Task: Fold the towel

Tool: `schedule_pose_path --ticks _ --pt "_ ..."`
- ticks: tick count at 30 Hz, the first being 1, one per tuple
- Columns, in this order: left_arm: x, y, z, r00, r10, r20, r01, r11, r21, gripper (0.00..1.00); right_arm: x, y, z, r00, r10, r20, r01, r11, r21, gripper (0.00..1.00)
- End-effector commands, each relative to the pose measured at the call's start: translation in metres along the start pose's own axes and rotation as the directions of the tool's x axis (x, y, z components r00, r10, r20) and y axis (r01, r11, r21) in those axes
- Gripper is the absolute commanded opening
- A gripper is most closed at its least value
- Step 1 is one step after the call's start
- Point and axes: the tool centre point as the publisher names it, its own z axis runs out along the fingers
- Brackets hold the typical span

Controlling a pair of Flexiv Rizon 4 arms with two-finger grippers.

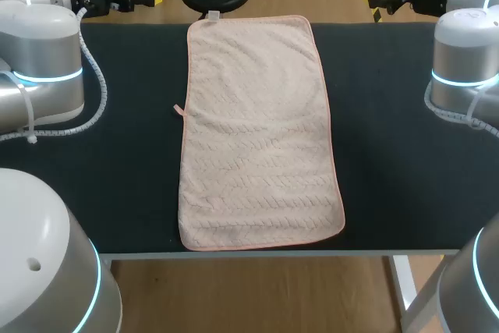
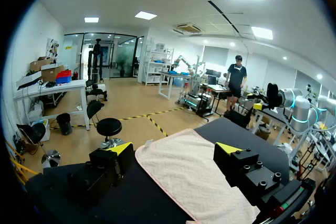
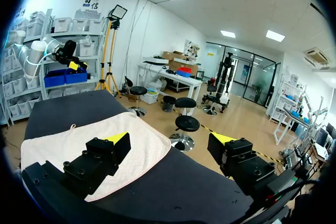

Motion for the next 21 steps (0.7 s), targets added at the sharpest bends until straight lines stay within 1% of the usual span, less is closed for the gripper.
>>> schedule_pose_path --ticks 1,17,18,19,20,21 --pt "0.0004 0.0008 0.0002 1.000 0.000 0.003 0.000 1.000 0.003 1.00 -0.0006 0.0002 0.0001 1.000 0.000 -0.001 0.000 1.000 0.002 1.00" --pt "0.0004 0.0008 0.0002 1.000 0.000 0.003 0.000 1.000 0.003 1.00 -0.0006 0.0002 0.0001 1.000 0.000 -0.001 0.000 1.000 0.002 1.00" --pt "0.0015 0.0021 0.0015 0.999 0.039 -0.008 -0.039 0.999 -0.028 1.00 0.0007 0.0002 0.0014 0.999 -0.045 -0.016 0.046 0.999 0.027 1.00" --pt "0.0042 0.0034 0.0032 0.996 0.085 -0.027 -0.087 0.994 -0.073 1.00 0.0029 0.0002 0.0044 0.992 -0.117 -0.034 0.120 0.990 0.079 1.00" --pt "0.0051 0.0041 0.0040 0.994 0.102 -0.038 -0.105 0.990 -0.097 1.00 0.0045 -0.0003 0.0063 0.983 -0.174 -0.062 0.180 0.977 0.114 1.00" --pt "0.0067 0.0058 0.0057 0.989 0.137 -0.058 -0.144 0.979 -0.141 1.00 0.0056 -0.0007 0.0075 0.975 -0.207 -0.079 0.216 0.968 0.132 1.00"
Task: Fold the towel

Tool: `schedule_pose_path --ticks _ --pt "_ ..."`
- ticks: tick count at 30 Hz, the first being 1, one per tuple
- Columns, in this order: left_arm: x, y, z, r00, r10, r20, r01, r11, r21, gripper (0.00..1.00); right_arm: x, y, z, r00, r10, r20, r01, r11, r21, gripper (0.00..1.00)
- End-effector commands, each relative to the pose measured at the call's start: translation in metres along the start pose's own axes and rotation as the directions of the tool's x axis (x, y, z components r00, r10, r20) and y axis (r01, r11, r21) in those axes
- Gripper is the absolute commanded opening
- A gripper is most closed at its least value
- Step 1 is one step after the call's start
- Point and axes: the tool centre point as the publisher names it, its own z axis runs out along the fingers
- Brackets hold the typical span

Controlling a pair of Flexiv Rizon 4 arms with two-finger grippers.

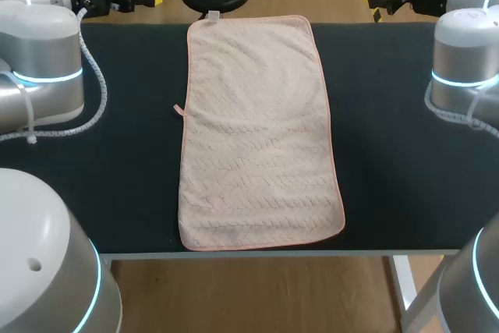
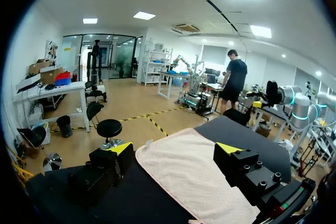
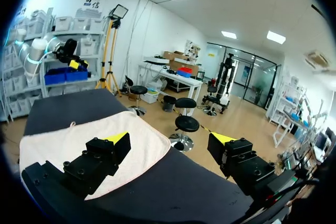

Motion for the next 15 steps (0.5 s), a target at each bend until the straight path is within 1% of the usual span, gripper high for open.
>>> schedule_pose_path --ticks 1,2,3,4,5,6,7,8,9,10,11,12,14,15 --pt "0.005 0.003 0.005 0.989 0.129 -0.074 -0.140 0.976 -0.170 1.00 0.003 0.000 0.008 0.974 -0.200 -0.109 0.217 0.960 0.177 1.00" --pt "0.007 0.004 0.004 0.984 0.153 -0.089 -0.168 0.968 -0.185 1.00 0.003 0.000 0.009 0.965 -0.225 -0.132 0.247 0.949 0.195 1.00" --pt "0.010 0.005 0.004 0.975 0.187 -0.120 -0.210 0.952 -0.225 1.00 0.004 0.001 0.009 0.946 -0.285 -0.157 0.315 0.924 0.219 1.00" --pt "0.012 0.006 0.003 0.969 0.207 -0.138 -0.236 0.940 -0.248 1.00 0.005 0.000 0.010 0.930 -0.310 -0.198 0.353 0.903 0.244 1.00" --pt "0.015 0.007 0.003 0.953 0.259 -0.159 -0.295 0.913 -0.281 1.00 0.006 0.000 0.010 0.911 -0.344 -0.225 0.396 0.882 0.255 1.00" --pt "0.020 0.009 0.001 0.936 0.293 -0.197 -0.342 0.889 -0.305 1.00 0.008 0.001 0.010 0.892 -0.373 -0.255 0.436 0.861 0.264 1.00" --pt "0.021 0.009 0.000 0.926 0.308 -0.218 -0.365 0.875 -0.317 1.00 0.009 0.001 0.010 0.880 -0.390 -0.271 0.458 0.848 0.267 1.00" --pt "0.026 0.010 -0.003 0.896 0.362 -0.258 -0.435 0.832 -0.344 1.00 0.012 0.002 0.009 0.853 -0.419 -0.310 0.503 0.818 0.279 1.00" --pt "0.029 0.011 -0.005 0.880 0.386 -0.276 -0.466 0.810 -0.354 1.00 0.013 0.002 0.009 0.842 -0.433 -0.322 0.522 0.805 0.283 1.00" --pt "0.031 0.013 -0.006 0.859 0.406 -0.311 -0.503 0.783 -0.367 1.00 0.015 0.002 0.008 0.822 -0.452 -0.347 0.550 0.788 0.277 1.00" --pt "0.035 0.016 -0.008 0.833 0.428 -0.351 -0.545 0.746 -0.383 1.00 0.018 0.001 0.008 0.803 -0.459 -0.380 0.573 0.771 0.278 1.00" --pt "0.037 0.019 -0.008 0.809 0.445 -0.384 -0.579 0.719 -0.385 1.00 0.020 0.001 0.008 0.791 -0.467 -0.396 0.588 0.760 0.277 1.00" --pt "0.042 0.022 -0.011 0.775 0.456 -0.437 -0.619 0.686 -0.383 1.00 0.027 -0.001 0.008 0.762 -0.477 -0.439 0.615 0.744 0.260 1.00" --pt "0.045 0.023 -0.012 0.757 0.469 -0.455 -0.641 0.667 -0.380 1.00 0.030 -0.002 0.008 0.757 -0.475 -0.449 0.615 0.749 0.247 1.00"
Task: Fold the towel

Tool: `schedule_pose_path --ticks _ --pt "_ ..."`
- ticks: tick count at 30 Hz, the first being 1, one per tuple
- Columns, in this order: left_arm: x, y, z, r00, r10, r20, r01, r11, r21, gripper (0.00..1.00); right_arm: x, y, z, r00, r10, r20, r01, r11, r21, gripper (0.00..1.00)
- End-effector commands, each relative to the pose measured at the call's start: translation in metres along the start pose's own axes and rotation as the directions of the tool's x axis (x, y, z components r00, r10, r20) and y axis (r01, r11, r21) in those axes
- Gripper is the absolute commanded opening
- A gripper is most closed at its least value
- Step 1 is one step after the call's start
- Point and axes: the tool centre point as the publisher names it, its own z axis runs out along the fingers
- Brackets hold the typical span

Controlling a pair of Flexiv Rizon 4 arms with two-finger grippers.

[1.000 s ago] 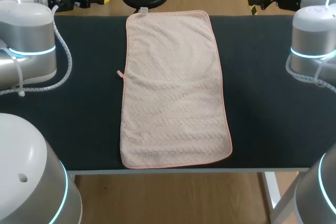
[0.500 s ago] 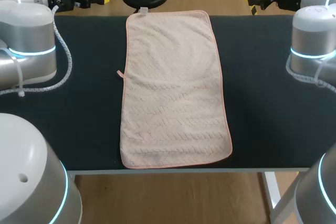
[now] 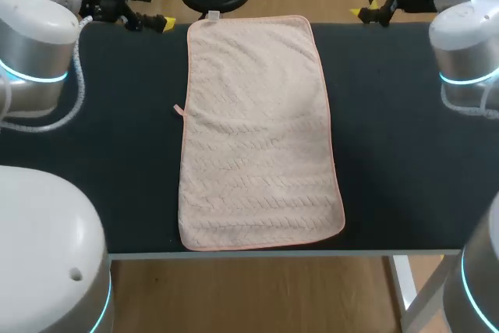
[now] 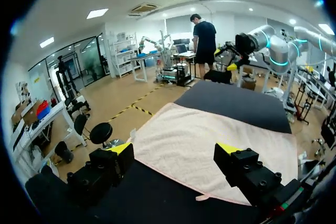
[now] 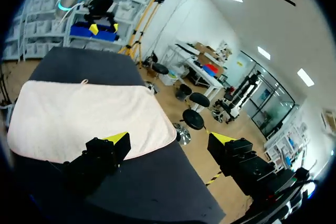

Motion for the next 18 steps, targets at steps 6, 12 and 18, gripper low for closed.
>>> schedule_pose_path --ticks 6,12,18 --pt "0.0069 0.0012 -0.0121 0.931 0.254 -0.262 -0.321 0.913 -0.252 1.00 0.0007 0.0034 -0.0048 0.941 -0.195 -0.278 0.253 0.949 0.190 1.00" --pt "0.0069 0.0012 -0.0121 0.931 0.254 -0.262 -0.321 0.913 -0.252 1.00 0.0007 0.0034 -0.0048 0.941 -0.195 -0.278 0.253 0.949 0.190 1.00" --pt "0.0069 0.0012 -0.0121 0.931 0.254 -0.262 -0.321 0.913 -0.252 1.00 0.0007 0.0034 -0.0048 0.941 -0.195 -0.278 0.253 0.949 0.190 1.00"
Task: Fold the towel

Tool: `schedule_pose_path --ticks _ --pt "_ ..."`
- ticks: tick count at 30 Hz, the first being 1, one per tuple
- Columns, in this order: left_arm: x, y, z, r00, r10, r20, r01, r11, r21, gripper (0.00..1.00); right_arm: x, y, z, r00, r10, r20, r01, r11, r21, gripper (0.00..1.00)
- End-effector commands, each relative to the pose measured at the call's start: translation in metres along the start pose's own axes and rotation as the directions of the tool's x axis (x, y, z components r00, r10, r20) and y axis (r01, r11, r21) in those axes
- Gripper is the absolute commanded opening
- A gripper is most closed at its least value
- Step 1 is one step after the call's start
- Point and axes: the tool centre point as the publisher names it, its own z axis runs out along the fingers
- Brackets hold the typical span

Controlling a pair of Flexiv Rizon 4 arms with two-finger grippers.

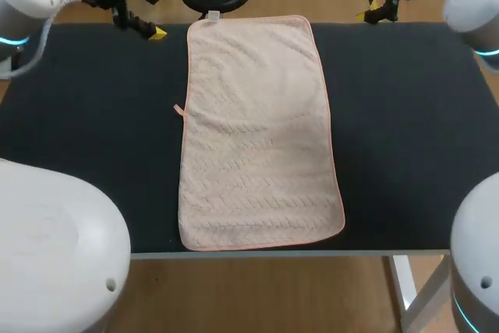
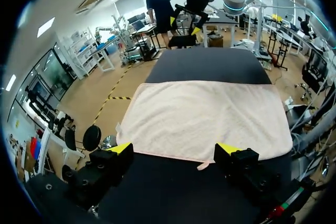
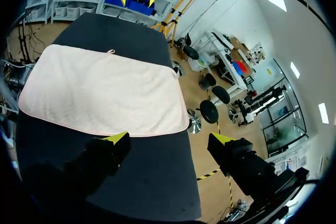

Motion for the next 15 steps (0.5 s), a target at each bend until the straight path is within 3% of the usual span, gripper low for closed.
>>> schedule_pose_path --ticks 1,5,10,15 --pt "-0.003 0.000 0.006 0.999 0.007 -0.043 -0.009 0.999 -0.051 1.00 -0.003 0.002 -0.001 0.997 0.003 -0.079 0.001 0.999 0.052 1.00" --pt "0.002 0.004 0.023 0.997 0.013 -0.080 -0.019 0.997 -0.077 1.00 0.014 0.011 0.010 0.995 -0.019 -0.103 0.029 0.995 0.095 1.00" --pt "0.012 0.004 0.045 0.992 0.025 -0.127 -0.041 0.991 -0.125 1.00 0.034 0.010 0.023 0.979 0.023 -0.204 0.026 0.972 0.235 1.00" --pt "0.023 0.003 0.060 0.986 0.045 -0.158 -0.068 0.987 -0.143 1.00 0.050 0.012 0.028 0.974 0.070 -0.217 -0.010 0.964 0.265 1.00"
